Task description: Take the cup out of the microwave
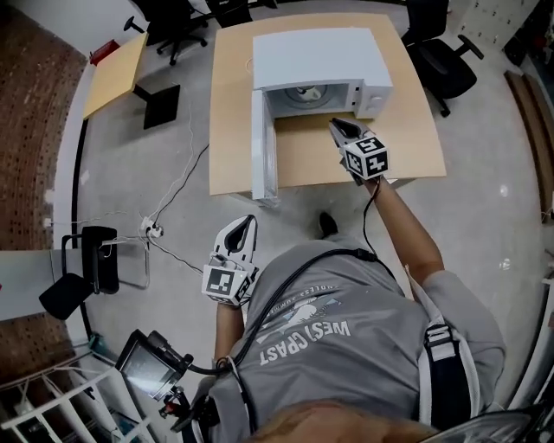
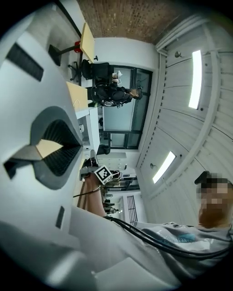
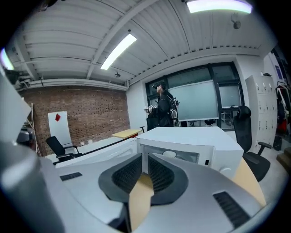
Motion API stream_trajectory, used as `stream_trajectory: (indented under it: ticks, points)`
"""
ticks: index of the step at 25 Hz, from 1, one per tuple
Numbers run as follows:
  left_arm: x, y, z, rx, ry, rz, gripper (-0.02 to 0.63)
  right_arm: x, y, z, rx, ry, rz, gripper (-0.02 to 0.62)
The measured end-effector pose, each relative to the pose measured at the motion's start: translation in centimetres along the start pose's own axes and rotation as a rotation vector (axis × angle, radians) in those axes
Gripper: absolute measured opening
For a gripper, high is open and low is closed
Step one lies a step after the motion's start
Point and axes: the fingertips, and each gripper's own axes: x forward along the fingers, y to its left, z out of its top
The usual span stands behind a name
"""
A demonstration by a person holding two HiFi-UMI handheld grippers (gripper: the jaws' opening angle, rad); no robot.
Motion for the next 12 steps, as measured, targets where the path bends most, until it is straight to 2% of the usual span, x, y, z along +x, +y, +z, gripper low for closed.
stream_trajectory:
  ticks: [3,7,12]
  points:
    - [3.1,0.5,0.7,-0.031,0.006,0.043,0.044,5.0,-3.3,-1.0,-0.034,0.051,0.002,0.140]
    - [6.0,0.2,1.9,-0.053,0.015,0.062,0.044,10.5,-6.8,-2.7,-0.097,0.129,-0.017,0.155]
    - [8.8,-0.4,1.5,-0.026,0.070,0.088,0.044,16.7,-11.1,-5.1,-0.158,0.184,-0.086,0.155]
